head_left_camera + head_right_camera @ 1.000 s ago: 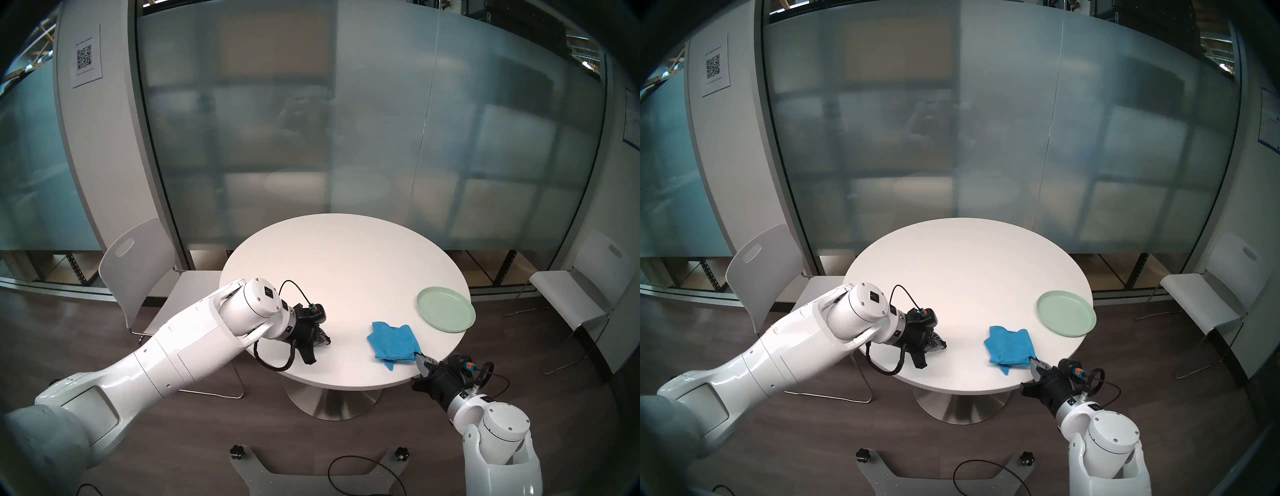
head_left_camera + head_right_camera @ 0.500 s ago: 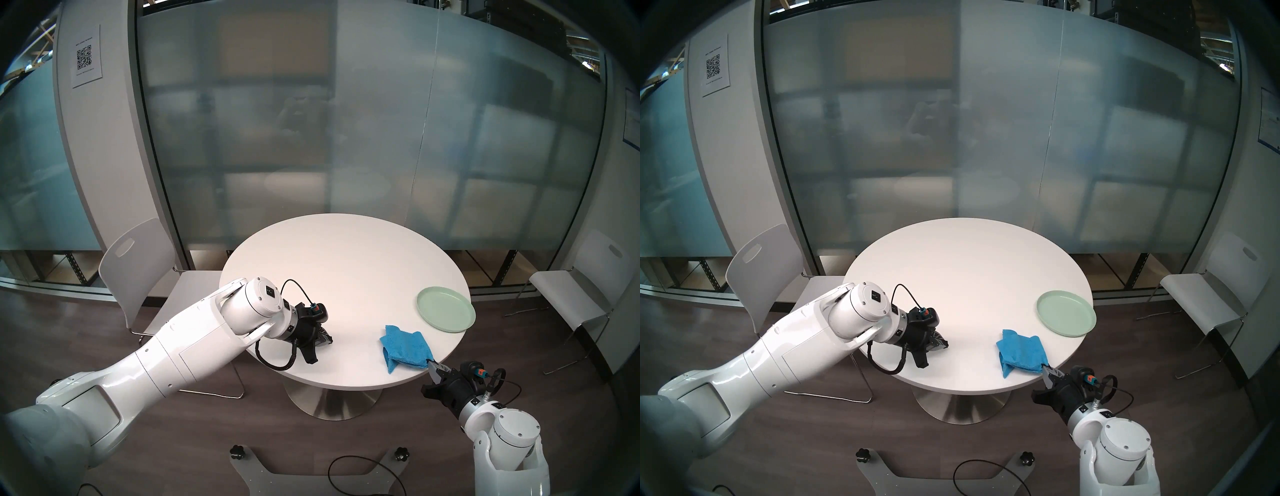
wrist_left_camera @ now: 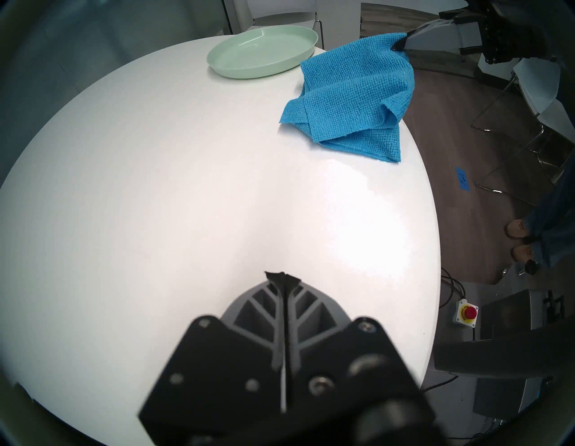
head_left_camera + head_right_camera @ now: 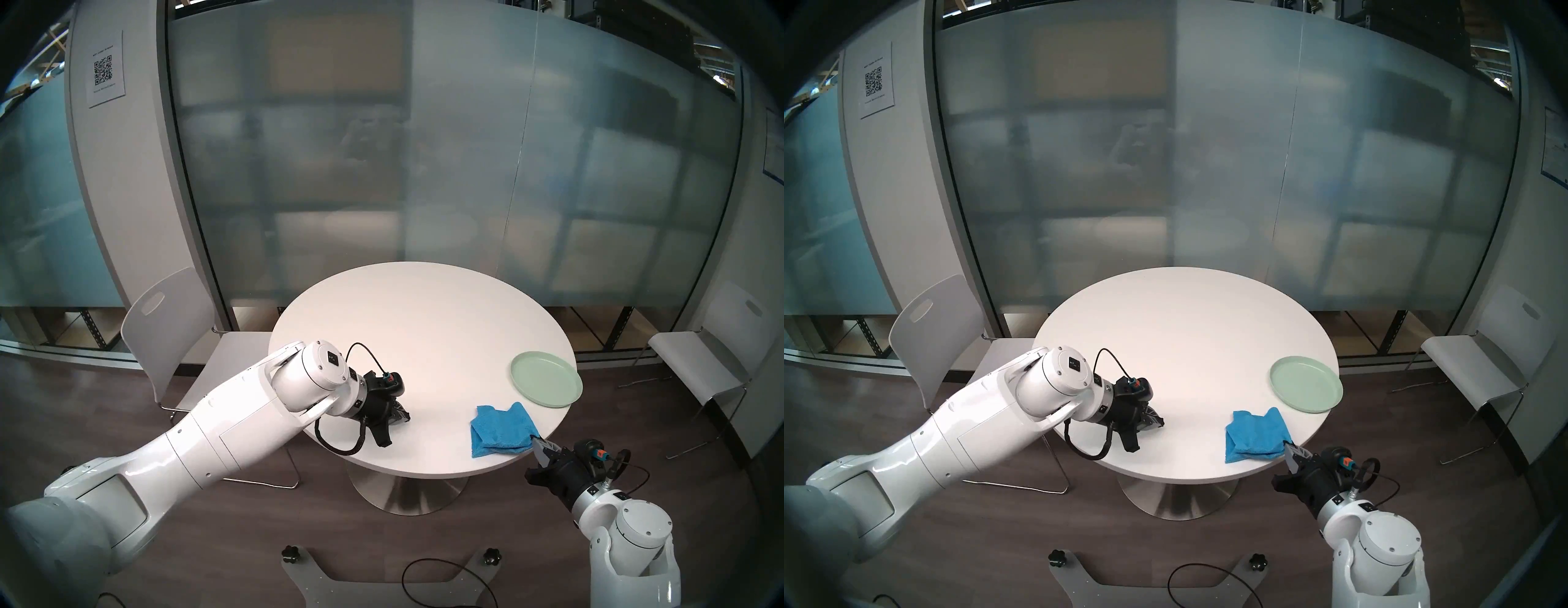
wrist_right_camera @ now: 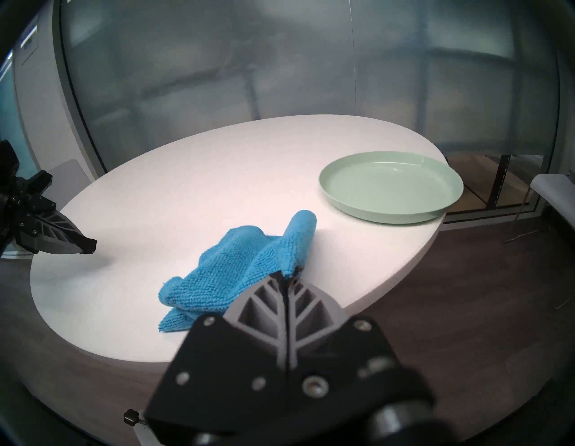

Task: Fold the napkin in half twice and place it beside the plate

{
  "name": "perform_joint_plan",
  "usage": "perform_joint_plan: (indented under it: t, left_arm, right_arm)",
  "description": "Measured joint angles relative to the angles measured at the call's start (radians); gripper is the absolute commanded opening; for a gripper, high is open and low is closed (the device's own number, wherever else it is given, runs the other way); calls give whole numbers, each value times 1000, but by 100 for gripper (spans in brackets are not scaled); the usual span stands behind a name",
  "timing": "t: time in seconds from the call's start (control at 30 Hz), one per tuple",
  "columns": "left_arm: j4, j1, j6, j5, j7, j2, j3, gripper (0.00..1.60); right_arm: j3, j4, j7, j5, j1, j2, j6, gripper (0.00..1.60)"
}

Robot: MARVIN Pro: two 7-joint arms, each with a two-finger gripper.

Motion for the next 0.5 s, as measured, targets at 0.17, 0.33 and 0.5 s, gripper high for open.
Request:
perform_joint_plan:
  t: [0.17, 0.33, 0.5]
  left_arm:
    - [-8, 5, 4, -4, 5, 2, -2, 23]
    - [-16, 11, 10, -9, 14, 12, -5, 23]
    - [-23, 18, 15, -15, 22, 24, -9, 23]
  right_arm:
    - [-65, -19, 9, -1, 36, -5, 3, 0]
    - [-132, -25, 10, -5, 82, -12, 7, 0]
    - [-192, -27, 4, -12, 128, -17, 19, 0]
